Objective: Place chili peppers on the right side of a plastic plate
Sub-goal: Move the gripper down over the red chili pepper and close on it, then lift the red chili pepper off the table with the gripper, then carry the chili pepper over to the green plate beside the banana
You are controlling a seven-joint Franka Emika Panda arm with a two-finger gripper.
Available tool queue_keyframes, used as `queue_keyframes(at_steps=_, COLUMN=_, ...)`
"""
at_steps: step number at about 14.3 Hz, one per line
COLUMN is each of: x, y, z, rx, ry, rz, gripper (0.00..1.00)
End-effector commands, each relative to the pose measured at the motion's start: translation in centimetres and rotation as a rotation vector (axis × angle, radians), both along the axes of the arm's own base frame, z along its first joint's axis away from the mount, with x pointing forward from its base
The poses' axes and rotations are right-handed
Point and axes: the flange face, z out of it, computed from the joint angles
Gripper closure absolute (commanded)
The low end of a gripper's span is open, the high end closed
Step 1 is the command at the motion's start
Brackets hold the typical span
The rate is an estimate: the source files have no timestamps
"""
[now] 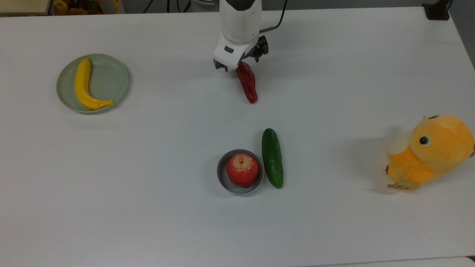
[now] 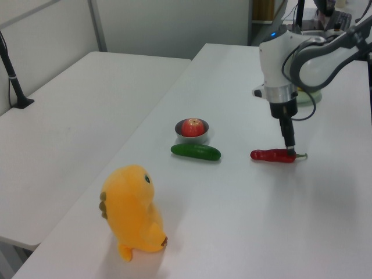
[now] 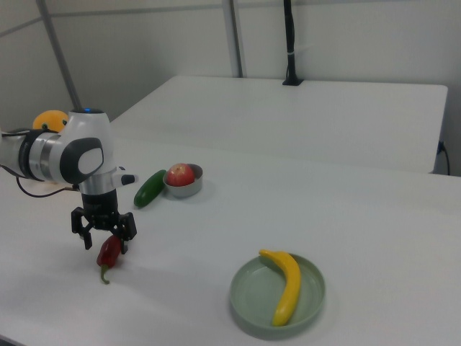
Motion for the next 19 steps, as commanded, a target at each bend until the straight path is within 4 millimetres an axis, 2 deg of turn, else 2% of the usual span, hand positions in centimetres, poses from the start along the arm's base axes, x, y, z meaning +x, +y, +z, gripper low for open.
queue_keyframes(at_steps=1, x=0.3, y=1.2, z=-1.2, rx=-0.015, ry=-0.054, rz=-0.039, gripper=0.00)
queue_keyframes(at_steps=3, x=0.3, y=1.2, z=-1.4, rx=-0.033, ry=-0.057, rz=-0.020, gripper=0.04)
queue_keyframes(at_steps=6, x=0.3, y=1.2, z=-1.6, rx=-0.036, ry=-0.053, rz=-0.018, gripper=0.25)
queue_keyframes(at_steps=7, x=0.3, y=1.2, z=-1.6, rx=-0.036, ry=-0.053, rz=-0.018, gripper=0.34)
queue_keyframes(at_steps=8, x=0.3, y=1.2, z=-1.7, rx=-0.038, ry=-0.052, rz=-0.017, gripper=0.50)
queue_keyframes(at_steps=10, x=0.3, y=1.1, z=-1.7, rx=-0.039, ry=-0.049, rz=-0.018, gripper=0.74)
queue_keyframes(at_steps=13, x=0.3, y=0.6, z=-1.3, rx=-0.040, ry=-0.046, rz=-0.027, gripper=0.97)
queue_keyframes(at_steps=16, x=0.9, y=-0.4, z=0.1, rx=-0.036, ry=-0.071, rz=-0.047, gripper=0.98)
queue_keyframes(at_steps=19, x=1.9, y=-3.0, z=3.6, rx=-0.030, ry=-0.100, rz=-0.089, gripper=0.97)
